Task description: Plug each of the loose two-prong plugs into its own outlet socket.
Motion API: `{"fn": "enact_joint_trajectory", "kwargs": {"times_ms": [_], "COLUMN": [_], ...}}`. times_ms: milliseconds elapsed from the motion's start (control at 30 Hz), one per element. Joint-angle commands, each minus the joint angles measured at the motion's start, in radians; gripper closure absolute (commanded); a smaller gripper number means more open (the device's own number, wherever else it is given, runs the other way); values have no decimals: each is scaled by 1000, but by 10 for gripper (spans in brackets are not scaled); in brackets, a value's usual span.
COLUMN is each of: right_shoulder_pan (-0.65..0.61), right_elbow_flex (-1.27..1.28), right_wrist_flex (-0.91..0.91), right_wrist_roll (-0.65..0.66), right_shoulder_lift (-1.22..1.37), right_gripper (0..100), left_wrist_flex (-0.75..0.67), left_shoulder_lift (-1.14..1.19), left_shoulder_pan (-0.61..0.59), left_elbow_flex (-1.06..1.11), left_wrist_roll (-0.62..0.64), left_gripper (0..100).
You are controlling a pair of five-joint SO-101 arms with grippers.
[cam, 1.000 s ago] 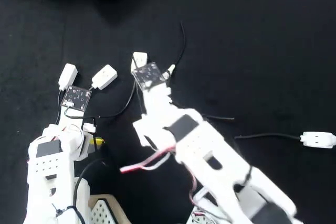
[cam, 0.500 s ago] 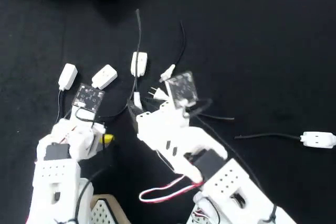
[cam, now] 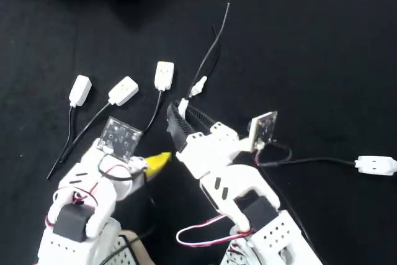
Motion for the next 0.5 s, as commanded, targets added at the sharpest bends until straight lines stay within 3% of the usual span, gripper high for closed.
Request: {"fn": "enact_joint_trajectory", "kwargs": {"times_ms": [0,133,333,467], "right_shoulder_pan": [15,-8,-115,-147], "right_elbow_flex": [-5,-30,-176,-182], "right_wrist_flex": [44,192,568,643], "right_wrist_roll": [-25,-49,-44,29], "right_shoulder_lift": [-51,-102,-197,-251], "right_gripper": [987,987,987,987], "left_wrist_flex": [44,68,2,-11], "left_shoulder_lift": [-57,-69,-64,-64], "left_shoulder_pan": [156,206,125,108], "left_elbow_flex": [-136,-193,-179,-156], "left_wrist_roll": [80,109,110,107], "left_gripper": [655,657,657,657]}}
